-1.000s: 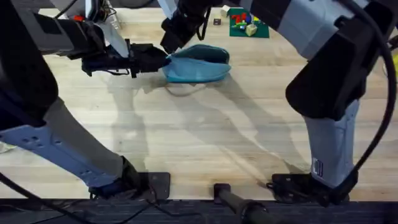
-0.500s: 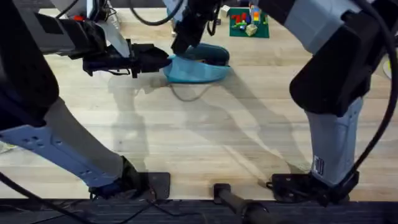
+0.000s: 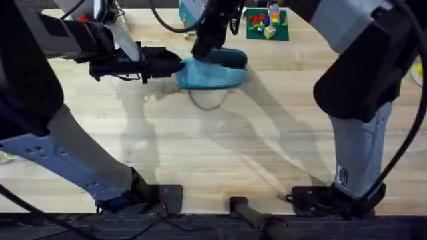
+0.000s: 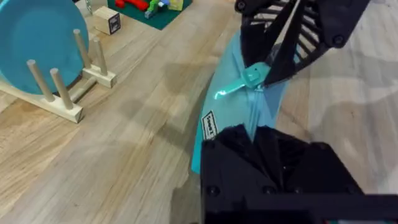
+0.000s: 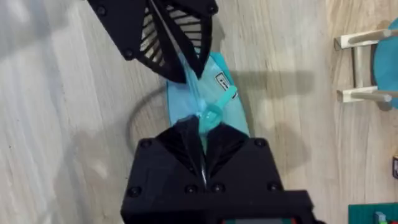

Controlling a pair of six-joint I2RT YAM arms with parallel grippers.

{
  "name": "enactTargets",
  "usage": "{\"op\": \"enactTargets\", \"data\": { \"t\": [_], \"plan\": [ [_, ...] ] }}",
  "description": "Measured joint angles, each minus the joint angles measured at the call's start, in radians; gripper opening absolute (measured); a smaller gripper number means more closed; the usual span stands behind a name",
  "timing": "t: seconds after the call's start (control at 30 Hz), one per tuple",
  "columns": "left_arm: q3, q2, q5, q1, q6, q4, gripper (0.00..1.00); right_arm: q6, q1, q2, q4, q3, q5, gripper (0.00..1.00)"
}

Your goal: Unzip the bag, pick up the pens from the table one at a time and place them inside, then zip the bag closed.

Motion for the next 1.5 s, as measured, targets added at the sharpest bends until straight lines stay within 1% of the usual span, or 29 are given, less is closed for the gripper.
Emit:
{"op": "enactTargets", "data": {
  "t": [0.27,0.57,0.8,0.93,1.17,1.5],
  "plan": [
    [0.000,0.000,-0.001,0.000,0.000,0.000,0.042,-0.018,-0.012,0.000,-0.014,0.001,0.003,0.030],
    [0.000,0.000,-0.005,0.000,0.000,0.000,0.042,-0.022,-0.046,0.000,-0.078,0.004,0.013,0.031],
    [0.000,0.000,-0.009,0.001,0.000,0.001,0.042,-0.022,-0.105,0.000,-0.138,0.005,0.022,0.031],
    [0.000,0.000,-0.013,0.001,0.000,0.003,0.042,-0.022,-0.125,0.000,-0.143,0.005,0.046,0.031],
    [0.000,0.000,-0.021,0.001,0.000,0.001,0.042,-0.023,-0.127,0.000,-0.170,0.007,0.092,0.031],
    [0.000,0.000,-0.023,0.002,0.000,0.000,0.042,-0.037,-0.161,-0.020,-0.197,0.008,0.111,0.031]
  ]
}}
